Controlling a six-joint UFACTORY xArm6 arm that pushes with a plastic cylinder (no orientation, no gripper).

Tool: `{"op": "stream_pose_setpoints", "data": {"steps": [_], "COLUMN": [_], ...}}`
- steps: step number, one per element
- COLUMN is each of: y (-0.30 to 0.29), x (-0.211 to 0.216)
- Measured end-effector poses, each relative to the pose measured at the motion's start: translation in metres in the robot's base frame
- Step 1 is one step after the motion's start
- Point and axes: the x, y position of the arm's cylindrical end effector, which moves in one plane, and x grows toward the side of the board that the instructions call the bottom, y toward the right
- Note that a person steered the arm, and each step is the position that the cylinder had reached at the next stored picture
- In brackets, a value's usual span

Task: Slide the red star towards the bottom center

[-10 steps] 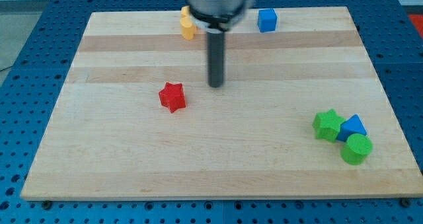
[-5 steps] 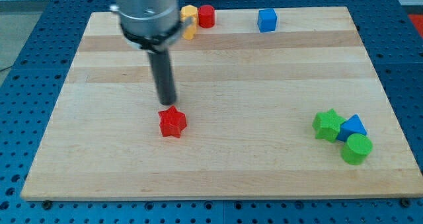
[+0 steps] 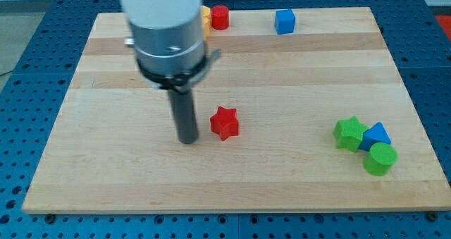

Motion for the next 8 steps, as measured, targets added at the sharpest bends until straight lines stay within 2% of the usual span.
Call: {"op": "stream_pose_setpoints", "data": {"steps": [1, 2, 3, 4, 5, 6, 7, 8], "y": [0.0, 0.053, 0.123, 0.167, 0.145, 0.062, 0.008, 0.016], "x": [-0.041, -0.038, -0.009, 0.007, 0.009, 0.009, 0.014, 0.037]}}
